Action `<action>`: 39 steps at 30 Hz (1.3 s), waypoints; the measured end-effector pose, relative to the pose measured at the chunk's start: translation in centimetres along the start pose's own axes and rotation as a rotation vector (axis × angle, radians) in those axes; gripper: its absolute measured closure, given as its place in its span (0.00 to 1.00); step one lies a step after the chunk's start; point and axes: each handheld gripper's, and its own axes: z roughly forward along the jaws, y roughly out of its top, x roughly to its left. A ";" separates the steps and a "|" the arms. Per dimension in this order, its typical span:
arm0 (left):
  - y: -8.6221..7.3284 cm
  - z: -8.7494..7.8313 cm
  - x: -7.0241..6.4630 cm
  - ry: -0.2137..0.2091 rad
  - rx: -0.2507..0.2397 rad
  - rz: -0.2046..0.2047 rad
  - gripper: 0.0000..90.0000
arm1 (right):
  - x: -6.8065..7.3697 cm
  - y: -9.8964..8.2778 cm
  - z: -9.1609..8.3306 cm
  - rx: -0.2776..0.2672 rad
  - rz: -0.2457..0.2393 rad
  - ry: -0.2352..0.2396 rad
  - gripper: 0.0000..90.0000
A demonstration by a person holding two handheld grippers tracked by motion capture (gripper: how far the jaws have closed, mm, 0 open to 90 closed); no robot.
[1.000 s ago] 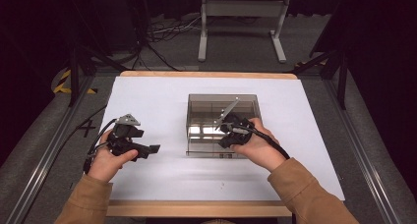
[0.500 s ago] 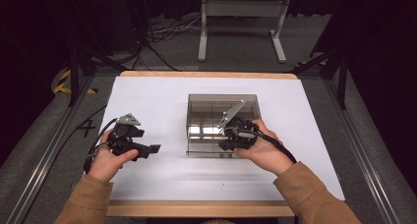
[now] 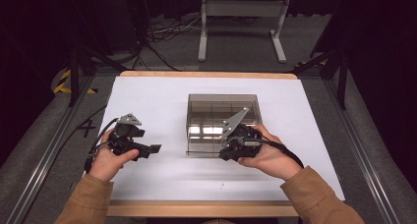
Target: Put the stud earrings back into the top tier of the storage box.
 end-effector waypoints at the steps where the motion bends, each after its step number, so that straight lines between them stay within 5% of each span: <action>1: 0.0 0.0 0.0 0.000 0.000 0.000 0.14 | 0.1 -0.1 0.0 -0.003 -0.008 0.007 0.92; 15: 0.0 0.0 -0.1 -0.001 0.000 0.000 0.14 | 1.5 -0.6 1.0 0.022 -0.061 0.046 0.90; 39: 0.0 0.0 0.0 0.000 0.000 0.001 0.14 | 2.4 -2.0 5.8 0.161 -0.048 0.078 0.87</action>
